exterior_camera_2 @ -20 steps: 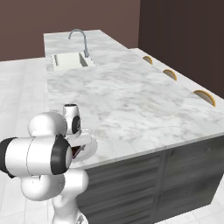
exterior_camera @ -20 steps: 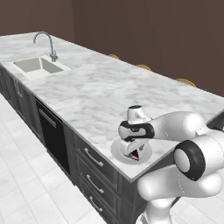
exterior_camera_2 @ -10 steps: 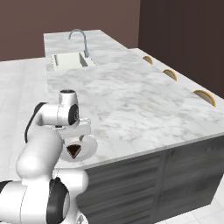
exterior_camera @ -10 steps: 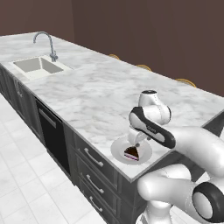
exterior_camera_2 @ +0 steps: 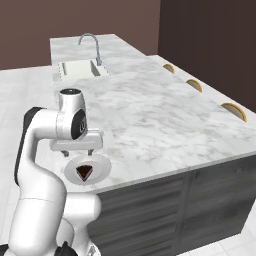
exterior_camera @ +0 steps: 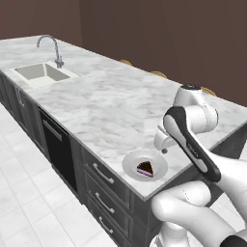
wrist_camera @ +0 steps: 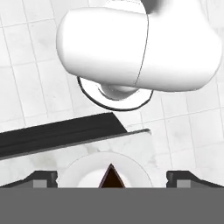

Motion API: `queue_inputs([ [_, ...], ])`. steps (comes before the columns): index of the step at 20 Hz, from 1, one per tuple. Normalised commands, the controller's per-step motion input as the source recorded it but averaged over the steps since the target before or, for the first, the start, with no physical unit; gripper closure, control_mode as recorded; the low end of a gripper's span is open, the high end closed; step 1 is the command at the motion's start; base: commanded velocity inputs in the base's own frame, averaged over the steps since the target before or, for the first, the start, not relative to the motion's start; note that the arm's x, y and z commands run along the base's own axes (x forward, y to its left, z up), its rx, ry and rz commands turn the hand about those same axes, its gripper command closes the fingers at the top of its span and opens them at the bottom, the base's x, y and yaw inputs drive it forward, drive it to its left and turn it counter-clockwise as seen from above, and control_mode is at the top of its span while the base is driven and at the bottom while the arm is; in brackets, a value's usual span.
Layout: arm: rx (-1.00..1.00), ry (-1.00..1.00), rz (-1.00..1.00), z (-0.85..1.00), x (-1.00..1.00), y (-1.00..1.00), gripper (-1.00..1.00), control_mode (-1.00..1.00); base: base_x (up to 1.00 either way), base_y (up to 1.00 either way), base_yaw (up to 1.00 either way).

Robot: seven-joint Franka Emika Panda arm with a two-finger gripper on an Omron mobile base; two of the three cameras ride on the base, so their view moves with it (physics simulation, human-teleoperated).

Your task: Take the baked cake out of the oven and place it on the plate for cooling. Then close the oven door.

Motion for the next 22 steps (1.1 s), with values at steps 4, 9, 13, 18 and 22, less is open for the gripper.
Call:
queue_inputs([
  [4, 0.0, 0.01, -0.22, 0.63, -0.18, -0.01, -1.0, -1.0, 0.0, 0.0, 0.0],
  [9, 0.0, 0.08, -0.19, 0.14, -0.05, -0.01, -1.0, -1.0, 0.0, 0.0, 0.0],
  [13, 0.0, 0.1, -0.25, 0.0, -0.01, -0.08, -1.0, -1.0, 0.0, 0.0, 0.0],
  [18, 0.0, 0.09, -0.19, 0.0, -0.02, -0.1, -1.0, -1.0, 0.0, 0.0, 0.0],
  [22, 0.0, 0.05, -0.12, -0.02, 0.0, -0.1, -1.0, -1.0, 0.0, 0.0, 0.0],
])
